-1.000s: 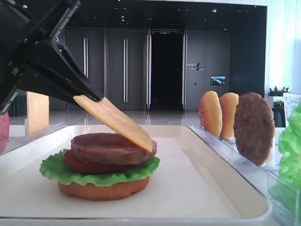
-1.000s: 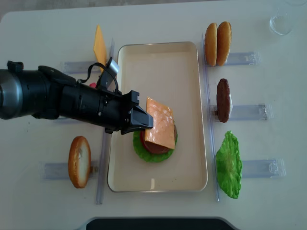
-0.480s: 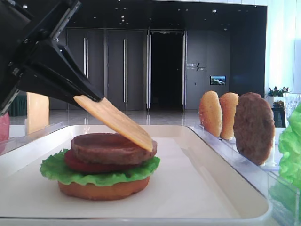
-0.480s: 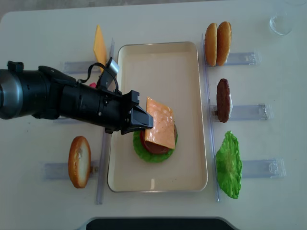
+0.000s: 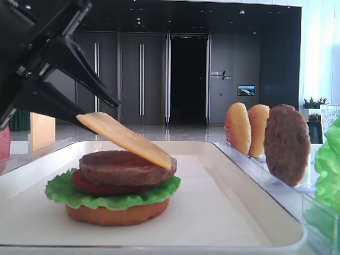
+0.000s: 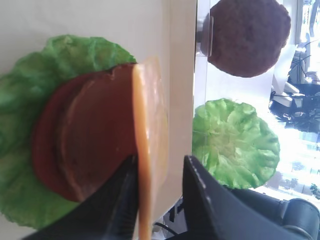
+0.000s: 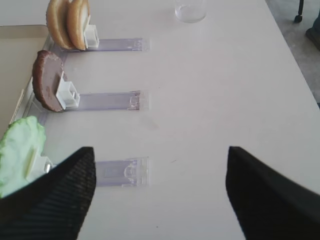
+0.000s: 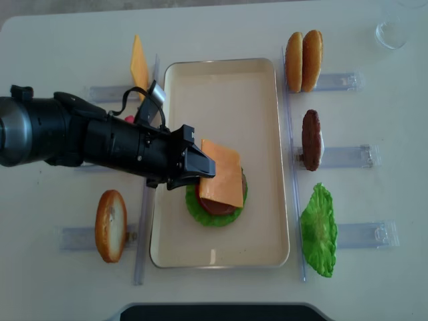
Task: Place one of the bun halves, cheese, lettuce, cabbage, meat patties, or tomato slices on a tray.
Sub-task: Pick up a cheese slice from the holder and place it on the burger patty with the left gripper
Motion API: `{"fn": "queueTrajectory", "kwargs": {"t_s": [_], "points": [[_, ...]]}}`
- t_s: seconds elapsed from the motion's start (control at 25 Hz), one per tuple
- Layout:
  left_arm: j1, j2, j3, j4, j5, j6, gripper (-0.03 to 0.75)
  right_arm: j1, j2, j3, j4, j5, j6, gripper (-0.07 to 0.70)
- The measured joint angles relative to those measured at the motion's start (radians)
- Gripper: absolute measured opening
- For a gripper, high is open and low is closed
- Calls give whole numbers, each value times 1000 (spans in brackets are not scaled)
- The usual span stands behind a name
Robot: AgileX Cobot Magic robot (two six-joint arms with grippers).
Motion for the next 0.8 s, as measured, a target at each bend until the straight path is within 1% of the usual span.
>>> {"fn": "queueTrajectory", "kwargs": {"t_s": [0.16,0.36,0.48,0.64,0.8], "points": [[0,0,0,11,0,-48,280,0,0,0,0,0,0,515],[0,0,0,59,2,-134,370,0,0,0,0,0,0,515],[0,0,0,93,4,-174,408,0,0,0,0,0,0,515],[0,0,0,113,15,-216,437,0,0,0,0,0,0,515],[0,0,0,116,28,-241,442,0,0,0,0,0,0,515]]}}
